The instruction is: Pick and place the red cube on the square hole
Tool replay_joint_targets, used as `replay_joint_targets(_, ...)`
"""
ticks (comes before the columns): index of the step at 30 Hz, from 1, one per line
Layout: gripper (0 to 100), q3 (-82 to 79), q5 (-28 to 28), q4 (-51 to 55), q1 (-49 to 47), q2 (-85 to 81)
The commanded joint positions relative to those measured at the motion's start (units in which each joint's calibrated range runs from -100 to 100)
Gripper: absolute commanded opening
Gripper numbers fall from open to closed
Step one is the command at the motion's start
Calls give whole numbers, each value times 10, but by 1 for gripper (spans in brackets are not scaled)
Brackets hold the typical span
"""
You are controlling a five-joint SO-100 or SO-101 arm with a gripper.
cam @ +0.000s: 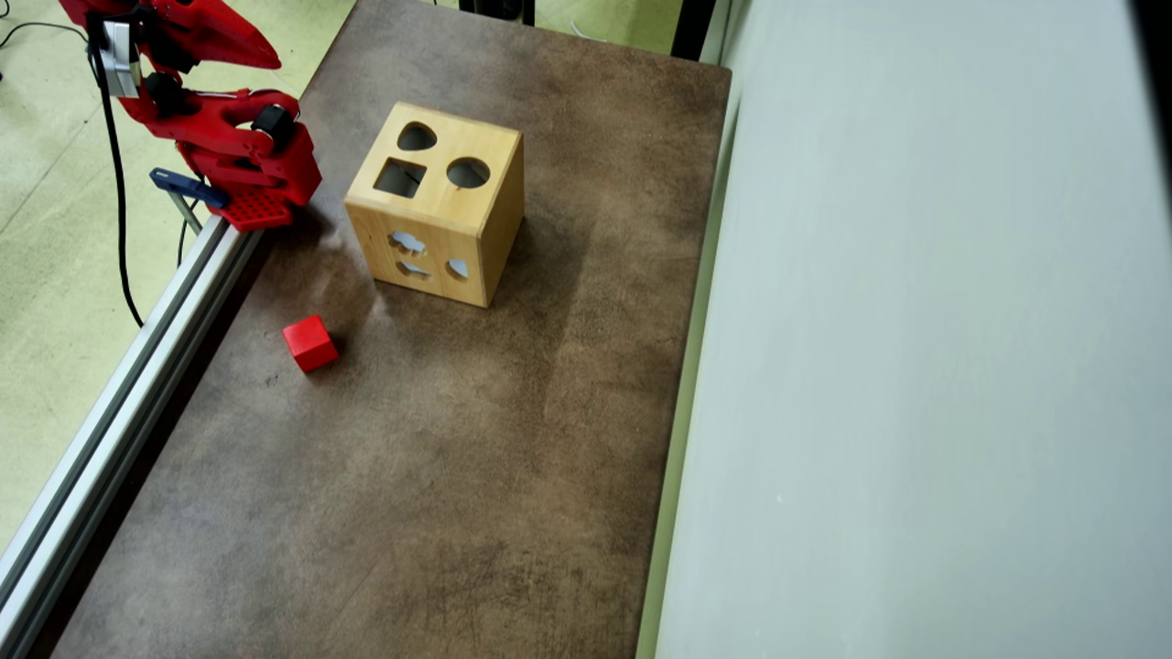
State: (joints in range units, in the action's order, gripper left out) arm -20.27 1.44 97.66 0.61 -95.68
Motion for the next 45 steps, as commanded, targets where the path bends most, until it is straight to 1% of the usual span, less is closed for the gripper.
replay_joint_targets(1,1,-1,3,1,4,3)
replay_joint_targets(38,1,-1,3,0,4,3)
replay_joint_targets(43,1,-1,3,0,9,7)
replay_joint_targets(45,1,-4,0,-3,28,19)
